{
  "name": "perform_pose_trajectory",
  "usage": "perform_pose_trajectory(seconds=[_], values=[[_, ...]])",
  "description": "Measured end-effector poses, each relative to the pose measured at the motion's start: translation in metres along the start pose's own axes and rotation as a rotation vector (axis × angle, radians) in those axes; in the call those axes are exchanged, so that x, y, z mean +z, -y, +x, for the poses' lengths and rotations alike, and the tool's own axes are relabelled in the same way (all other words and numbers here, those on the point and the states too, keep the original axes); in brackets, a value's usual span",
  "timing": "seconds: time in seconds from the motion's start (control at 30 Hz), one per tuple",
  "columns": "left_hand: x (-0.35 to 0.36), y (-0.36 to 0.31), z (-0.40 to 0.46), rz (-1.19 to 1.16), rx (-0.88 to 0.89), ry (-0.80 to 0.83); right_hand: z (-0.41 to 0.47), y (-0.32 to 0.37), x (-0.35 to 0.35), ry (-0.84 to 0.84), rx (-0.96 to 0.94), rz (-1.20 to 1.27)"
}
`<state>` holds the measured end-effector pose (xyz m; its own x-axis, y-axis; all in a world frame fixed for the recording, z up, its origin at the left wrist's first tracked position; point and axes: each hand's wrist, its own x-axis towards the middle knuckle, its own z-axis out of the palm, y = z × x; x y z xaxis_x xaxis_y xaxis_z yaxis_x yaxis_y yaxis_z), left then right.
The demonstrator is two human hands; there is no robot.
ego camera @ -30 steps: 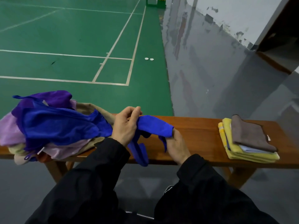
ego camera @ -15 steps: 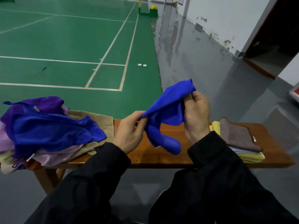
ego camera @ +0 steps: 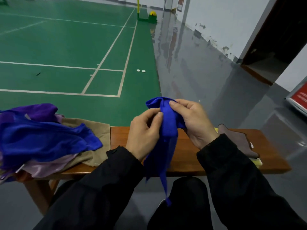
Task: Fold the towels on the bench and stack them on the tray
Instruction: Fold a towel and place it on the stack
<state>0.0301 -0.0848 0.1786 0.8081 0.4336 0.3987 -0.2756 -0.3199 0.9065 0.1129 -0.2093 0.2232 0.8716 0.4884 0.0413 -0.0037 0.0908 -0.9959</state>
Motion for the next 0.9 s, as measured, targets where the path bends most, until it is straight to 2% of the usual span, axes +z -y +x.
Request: perform_pose_trajectory(seconds=[0.17, 0.27, 0.33, 0.4, 0.47, 0.53, 0.67, 0.8, 0.9], values=[[0.0, 0.002, 0.007, -0.104, -0.185, 0.183, 0.005, -0.008, -0.007, 0.047, -0.002, -0.109], [0.003, 0.009, 0.008, -0.04, -0.185, 0.153, 0.008, -0.013, -0.006, 0.063, 0.01, -0.136], [0.0, 0.018, 0.014, -0.043, -0.232, 0.136, 0.015, -0.018, -0.009, 0.028, -0.038, -0.22], [-0.007, 0.027, 0.026, 0.053, -0.228, 0.107, 0.025, -0.021, -0.016, -0.001, -0.074, -0.289], [-0.02, 0.034, 0.045, 0.2, -0.176, 0.069, 0.039, -0.02, -0.026, -0.018, -0.105, -0.357], [-0.037, 0.035, 0.07, 0.281, -0.153, 0.035, 0.057, -0.015, -0.039, -0.07, -0.16, -0.536], [-0.067, 0.02, 0.124, 0.472, -0.012, -0.128, 0.085, 0.014, -0.065, -0.29, -0.328, -0.836], [-0.078, -0.016, 0.144, 0.465, 0.313, -0.211, 0.083, 0.053, -0.073, -0.385, -0.592, -0.8], [-0.08, -0.022, 0.123, 0.454, 0.467, -0.259, 0.059, 0.06, -0.078, -0.383, -0.676, -0.69]])
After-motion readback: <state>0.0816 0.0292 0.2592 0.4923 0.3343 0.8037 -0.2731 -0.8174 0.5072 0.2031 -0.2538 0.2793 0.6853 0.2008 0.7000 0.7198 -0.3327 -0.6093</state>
